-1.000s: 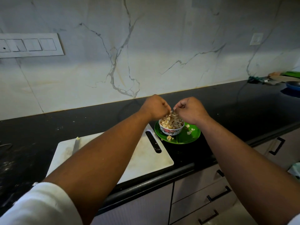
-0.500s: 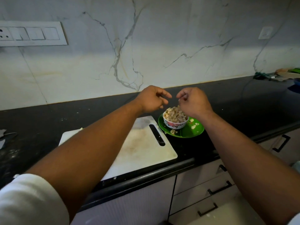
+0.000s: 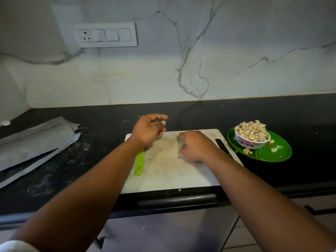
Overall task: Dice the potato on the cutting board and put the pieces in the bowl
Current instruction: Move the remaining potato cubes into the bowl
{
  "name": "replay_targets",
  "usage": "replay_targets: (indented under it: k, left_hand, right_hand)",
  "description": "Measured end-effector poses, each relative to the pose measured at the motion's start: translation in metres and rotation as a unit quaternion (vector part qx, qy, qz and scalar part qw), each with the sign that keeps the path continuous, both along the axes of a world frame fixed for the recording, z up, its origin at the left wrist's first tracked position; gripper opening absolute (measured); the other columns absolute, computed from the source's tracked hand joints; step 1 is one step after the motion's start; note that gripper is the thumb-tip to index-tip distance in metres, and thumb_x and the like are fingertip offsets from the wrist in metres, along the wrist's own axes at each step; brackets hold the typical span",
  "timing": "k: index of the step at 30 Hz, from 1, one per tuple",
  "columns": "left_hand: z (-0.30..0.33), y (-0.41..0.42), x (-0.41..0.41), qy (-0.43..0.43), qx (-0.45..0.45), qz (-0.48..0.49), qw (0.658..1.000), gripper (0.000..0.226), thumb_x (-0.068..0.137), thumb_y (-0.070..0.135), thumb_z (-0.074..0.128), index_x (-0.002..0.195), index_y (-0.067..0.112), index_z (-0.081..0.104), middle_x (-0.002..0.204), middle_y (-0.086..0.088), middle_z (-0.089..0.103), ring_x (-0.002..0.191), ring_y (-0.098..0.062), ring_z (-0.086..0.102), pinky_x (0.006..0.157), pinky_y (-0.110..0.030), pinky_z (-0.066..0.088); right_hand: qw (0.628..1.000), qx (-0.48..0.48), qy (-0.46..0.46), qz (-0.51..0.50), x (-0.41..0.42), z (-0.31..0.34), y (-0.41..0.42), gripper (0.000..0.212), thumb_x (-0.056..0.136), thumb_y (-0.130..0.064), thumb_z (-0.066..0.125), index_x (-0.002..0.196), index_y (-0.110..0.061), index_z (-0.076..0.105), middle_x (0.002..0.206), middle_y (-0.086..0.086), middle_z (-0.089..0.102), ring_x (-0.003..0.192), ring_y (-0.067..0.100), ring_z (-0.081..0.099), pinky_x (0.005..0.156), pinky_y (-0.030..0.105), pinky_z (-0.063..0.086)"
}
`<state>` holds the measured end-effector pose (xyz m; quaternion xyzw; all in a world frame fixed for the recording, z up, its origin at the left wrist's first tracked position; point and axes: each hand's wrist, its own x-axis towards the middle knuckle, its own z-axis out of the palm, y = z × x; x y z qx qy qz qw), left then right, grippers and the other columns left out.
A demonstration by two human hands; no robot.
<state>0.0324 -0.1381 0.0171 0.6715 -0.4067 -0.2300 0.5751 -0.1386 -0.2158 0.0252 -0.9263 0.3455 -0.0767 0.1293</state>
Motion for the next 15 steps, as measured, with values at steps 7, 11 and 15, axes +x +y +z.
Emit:
replay_targets:
  k: [7,11,15]
  left_hand:
    - [-0.024,0.002,0.004,-0.123,0.026,-0.021,0.992,0.019,0.100,0.015,0.068,0.113,0.029,0.073,0.060,0.008,0.067,0.076,-0.017,0.074,0.074,-0.014,0.050]
    - [-0.027,0.001,0.009,-0.134,0.014,-0.011,0.991,0.018,0.099,0.020,0.070,0.112,0.031,0.073,0.057,0.010,0.061,0.072,-0.016,0.072,0.082,-0.026,0.056]
    - [-0.030,-0.001,0.011,-0.139,0.009,-0.004,0.990,0.017,0.097,0.024,0.073,0.112,0.031,0.075,0.060,0.005,0.056,0.060,-0.009,0.055,0.070,-0.023,0.053]
  right_hand:
    - [0.993,-0.054,0.042,0.094,-0.010,-0.014,0.022,0.046,0.071,-0.009,0.040,0.111,-0.011,0.063,0.105,0.008,0.070,0.097,0.027,0.063,0.081,0.046,0.056]
    - [0.993,-0.050,0.049,0.097,-0.022,-0.011,0.024,0.038,0.081,-0.021,0.045,0.114,-0.020,0.065,0.108,0.001,0.071,0.099,0.018,0.064,0.084,0.041,0.056]
    - [0.991,-0.095,0.061,0.070,-0.018,-0.005,0.041,0.038,0.090,-0.012,0.053,0.119,-0.032,0.069,0.113,0.000,0.064,0.101,0.021,0.061,0.088,0.034,0.053]
